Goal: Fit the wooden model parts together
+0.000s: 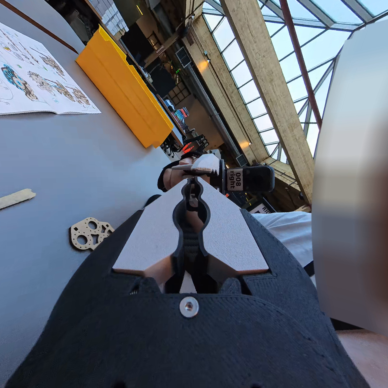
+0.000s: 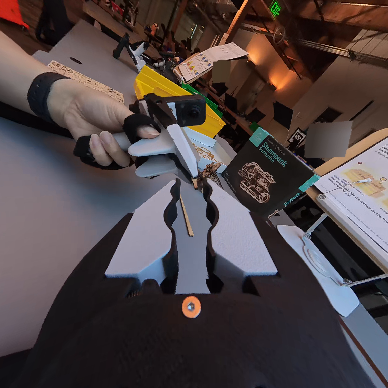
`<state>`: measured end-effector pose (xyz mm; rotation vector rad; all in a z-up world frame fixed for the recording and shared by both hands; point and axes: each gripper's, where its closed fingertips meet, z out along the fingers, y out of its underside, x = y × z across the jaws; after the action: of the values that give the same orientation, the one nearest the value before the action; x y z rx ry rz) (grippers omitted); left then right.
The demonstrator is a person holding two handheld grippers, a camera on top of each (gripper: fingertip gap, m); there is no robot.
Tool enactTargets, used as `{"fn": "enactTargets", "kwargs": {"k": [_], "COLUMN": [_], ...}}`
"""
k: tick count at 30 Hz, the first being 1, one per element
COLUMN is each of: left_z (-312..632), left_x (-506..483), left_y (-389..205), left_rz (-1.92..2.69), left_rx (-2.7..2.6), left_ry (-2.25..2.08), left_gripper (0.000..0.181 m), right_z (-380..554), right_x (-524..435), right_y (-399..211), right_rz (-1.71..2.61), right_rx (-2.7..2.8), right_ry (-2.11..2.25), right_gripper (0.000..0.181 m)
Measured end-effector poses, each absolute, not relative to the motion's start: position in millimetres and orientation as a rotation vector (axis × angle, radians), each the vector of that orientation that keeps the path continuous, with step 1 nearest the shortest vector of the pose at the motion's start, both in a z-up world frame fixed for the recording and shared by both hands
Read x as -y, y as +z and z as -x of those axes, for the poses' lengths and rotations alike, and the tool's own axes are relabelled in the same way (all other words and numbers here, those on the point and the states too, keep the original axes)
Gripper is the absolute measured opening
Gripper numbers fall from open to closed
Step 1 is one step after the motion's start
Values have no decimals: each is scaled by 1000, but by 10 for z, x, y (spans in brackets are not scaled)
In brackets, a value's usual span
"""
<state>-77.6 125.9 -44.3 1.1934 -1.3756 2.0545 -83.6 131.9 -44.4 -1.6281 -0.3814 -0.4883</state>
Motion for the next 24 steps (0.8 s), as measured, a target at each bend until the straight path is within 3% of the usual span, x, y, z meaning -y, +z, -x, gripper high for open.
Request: {"fn": "enactTargets", "kwargs": {"k": [8,24], "left_z": [818,874], "left_x": [-1218,-1169], "left_y": [-455,-420], "left_rz": [-1157,-1117], "left_rx": [1311,1276], "left_ry": [2009,1997], "left_gripper": [0,0], "right_z": [850,926], "right_x": [-1283,-1262], "right_y": [-472,-416], "right_rz": [1647,1610], "right_rx": [393,386], "right_ry": [-419,-360], "right_gripper": [8,5]}}
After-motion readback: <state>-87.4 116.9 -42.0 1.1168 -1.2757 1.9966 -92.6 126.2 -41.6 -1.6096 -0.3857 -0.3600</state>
